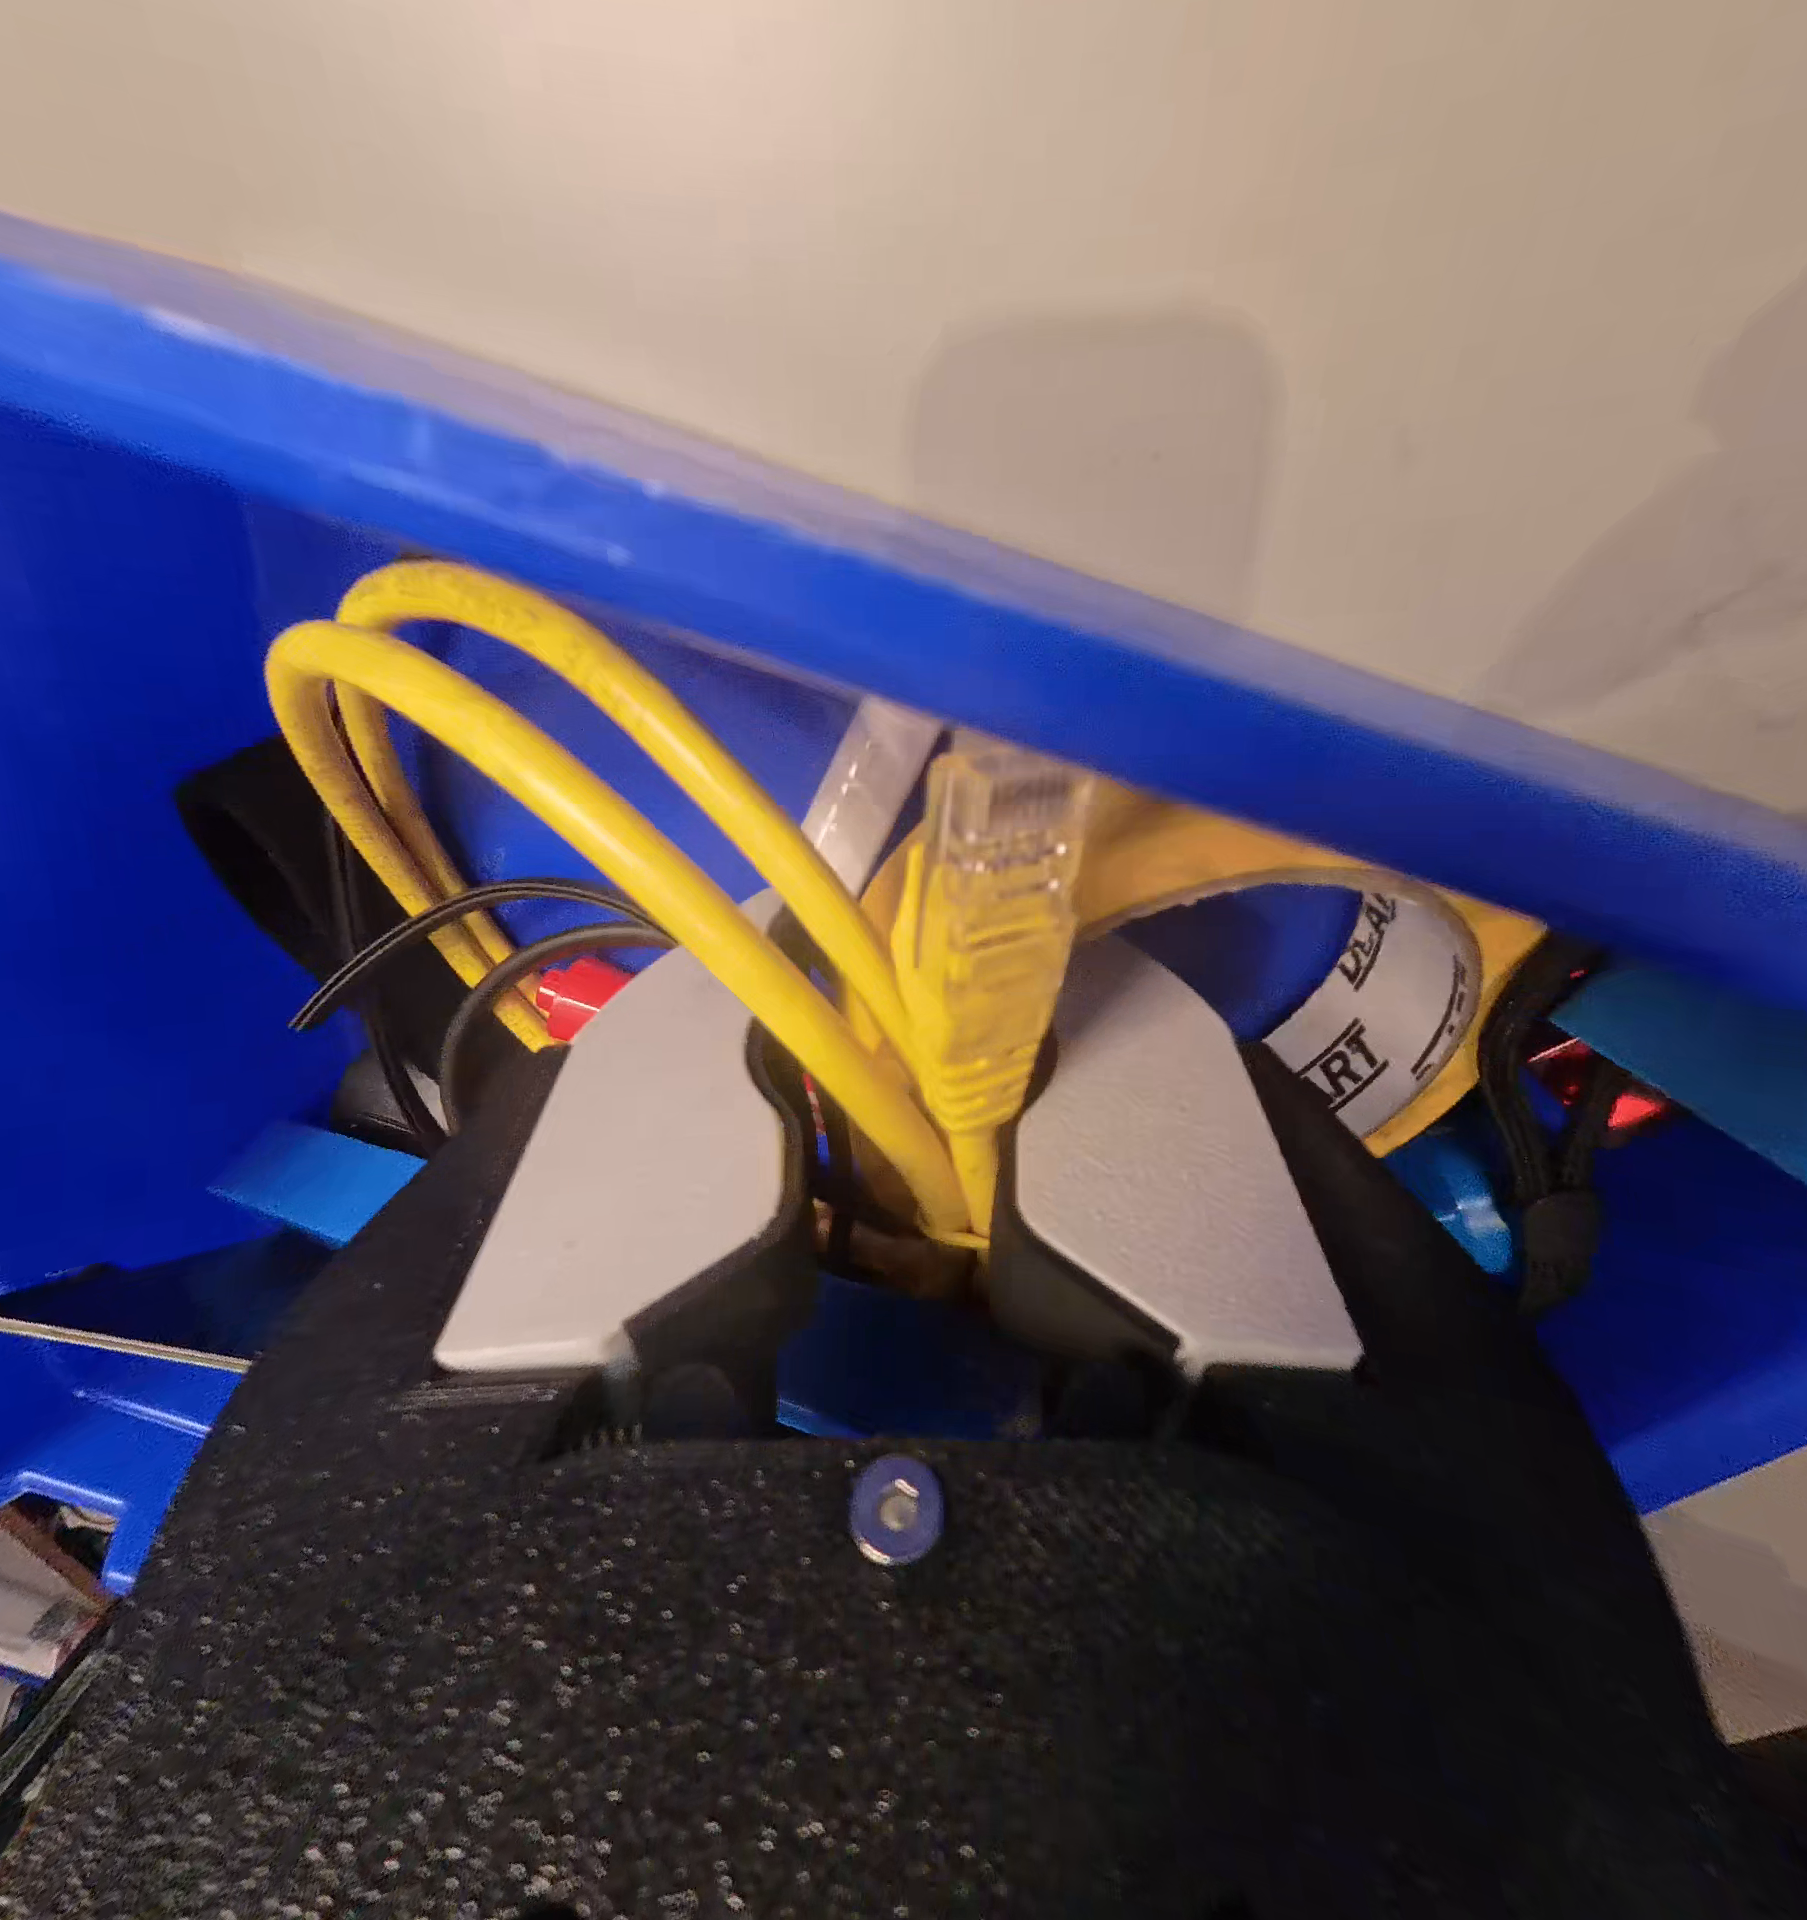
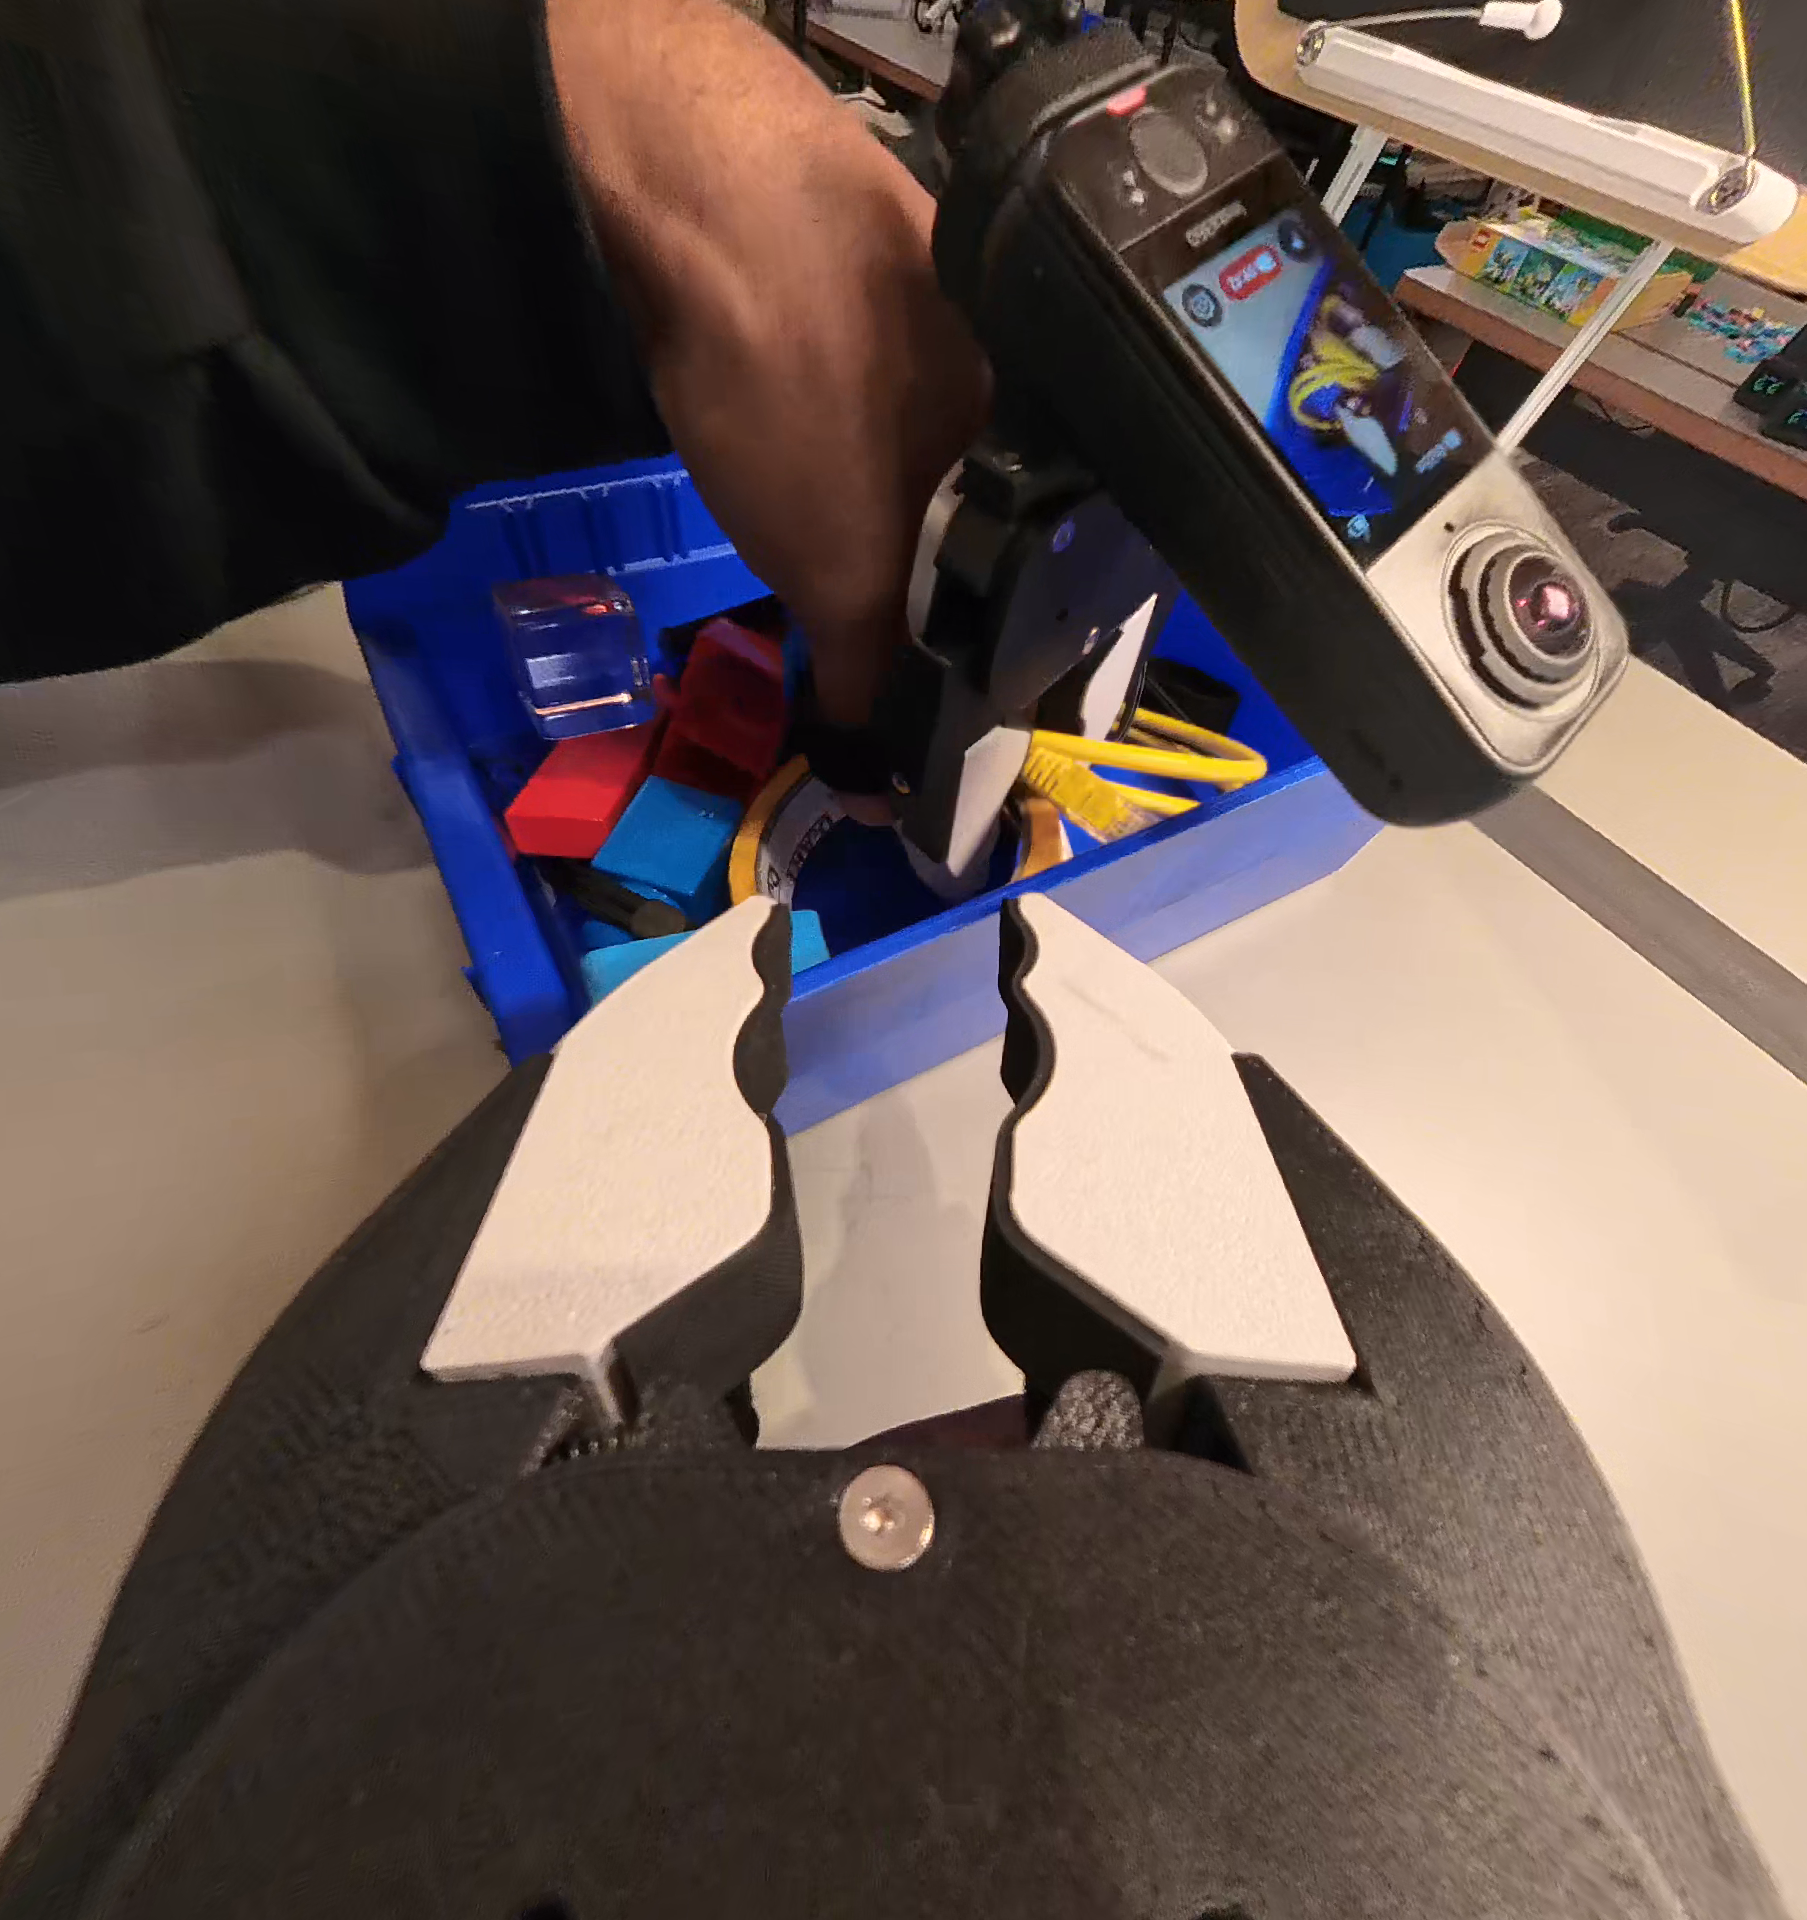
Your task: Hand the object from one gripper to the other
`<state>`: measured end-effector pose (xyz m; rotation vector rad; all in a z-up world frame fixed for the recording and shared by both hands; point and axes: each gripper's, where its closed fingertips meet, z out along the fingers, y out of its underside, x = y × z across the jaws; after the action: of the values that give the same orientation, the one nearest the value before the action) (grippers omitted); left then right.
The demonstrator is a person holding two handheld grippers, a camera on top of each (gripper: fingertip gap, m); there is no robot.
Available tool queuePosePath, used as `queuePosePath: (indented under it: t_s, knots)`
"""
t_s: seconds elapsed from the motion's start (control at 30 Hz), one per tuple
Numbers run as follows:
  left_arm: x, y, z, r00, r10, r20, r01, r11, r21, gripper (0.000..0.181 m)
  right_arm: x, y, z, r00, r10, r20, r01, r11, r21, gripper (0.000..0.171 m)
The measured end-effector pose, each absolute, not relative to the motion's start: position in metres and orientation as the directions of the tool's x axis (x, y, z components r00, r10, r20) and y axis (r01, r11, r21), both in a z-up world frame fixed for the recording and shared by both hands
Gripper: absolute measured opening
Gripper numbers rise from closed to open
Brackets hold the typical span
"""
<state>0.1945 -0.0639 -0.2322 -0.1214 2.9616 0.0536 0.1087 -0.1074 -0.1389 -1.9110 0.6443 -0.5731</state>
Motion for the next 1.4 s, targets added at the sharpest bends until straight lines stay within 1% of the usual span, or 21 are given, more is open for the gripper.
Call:
queuePosePath:
  t_s: [0.13,0.27,0.4,0.47,0.6,0.73,0.83,0.9,0.97,1.0,1.07,1.13,1.23,1.33,1.4]
  knots:
    - [0.194,-0.063,-0.229,-0.982,-0.074,-0.176,-0.075,0.997,-0.001,0.035,0.109,-0.107,-0.139,0.744,-0.658,0.119,-0.174,-0.363,-0.915,0.039]
    - [0.192,-0.061,-0.21,-0.98,-0.097,-0.174,-0.081,0.992,-0.094,0.034,0.11,-0.108,-0.137,0.737,-0.66,0.144,-0.156,-0.374,-0.914,0.039]
    - [0.188,-0.055,-0.185,-0.982,-0.134,-0.136,-0.101,0.969,-0.226,0.033,0.112,-0.111,-0.135,0.717,-0.668,0.198,-0.126,-0.403,-0.906,0.039]
    - [0.184,-0.054,-0.175,-0.983,-0.156,-0.096,-0.119,0.942,-0.314,0.032,0.113,-0.113,-0.132,0.705,-0.673,0.224,-0.107,-0.414,-0.904,0.039]
    - [0.172,-0.057,-0.157,-0.982,-0.187,0.018,-0.169,0.842,-0.511,0.031,0.114,-0.117,-0.12,0.667,-0.689,0.283,-0.051,-0.421,-0.906,0.039]
    - [0.162,-0.059,-0.149,-0.966,-0.188,0.179,-0.26,0.725,-0.638,0.03,0.11,-0.116,-0.1,0.633,-0.686,0.36,0.048,-0.429,-0.902,0.039]
    - [0.159,-0.057,-0.139,-0.952,-0.188,0.24,-0.303,0.662,-0.685,0.03,0.104,-0.102,-0.092,0.641,-0.629,0.439,0.135,-0.471,-0.872,0.037]
    - [0.152,-0.058,-0.131,-0.941,-0.153,0.301,-0.327,0.631,-0.703,0.03,0.104,-0.091,-0.095,0.639,-0.563,0.524,0.177,-0.556,-0.812,0.035]
    - [0.152,-0.057,-0.127,-0.929,-0.164,0.333,-0.361,0.602,-0.712,0.03,0.108,-0.082,-0.099,0.62,-0.489,0.613,0.205,-0.653,-0.729,0.03]
    - [0.153,-0.056,-0.125,-0.919,-0.173,0.353,-0.385,0.582,-0.717,0.03,0.111,-0.08,-0.101,0.617,-0.466,0.634,0.192,-0.692,-0.695,0.028]
    - [0.154,-0.055,-0.119,-0.901,-0.186,0.392,-0.427,0.533,-0.73,0.03,0.119,-0.076,-0.108,0.65,-0.442,0.618,0.127,-0.739,-0.662,0.03]
    - [0.155,-0.054,-0.11,-0.878,-0.199,0.434,-0.475,0.466,-0.747,0.03,0.126,-0.069,-0.107,0.673,-0.437,0.596,0.101,-0.744,-0.66,0.031]
    - [0.155,-0.054,-0.096,-0.839,-0.195,0.507,-0.543,0.355,-0.761,0.03,0.138,-0.058,-0.104,0.721,-0.455,0.523,0.054,-0.715,-0.698,0.032]
    - [0.156,-0.053,-0.093,-0.811,-0.225,0.54,-0.585,0.286,-0.759,0.03,0.153,-0.048,-0.096,0.729,-0.505,0.462,0.015,-0.663,-0.748,0.042]
    - [0.157,-0.051,-0.092,-0.797,-0.249,0.551,-0.602,0.251,-0.758,0.03,0.159,-0.042,-0.092,0.736,-0.533,0.417,-0.009,-0.625,-0.781,0.044]
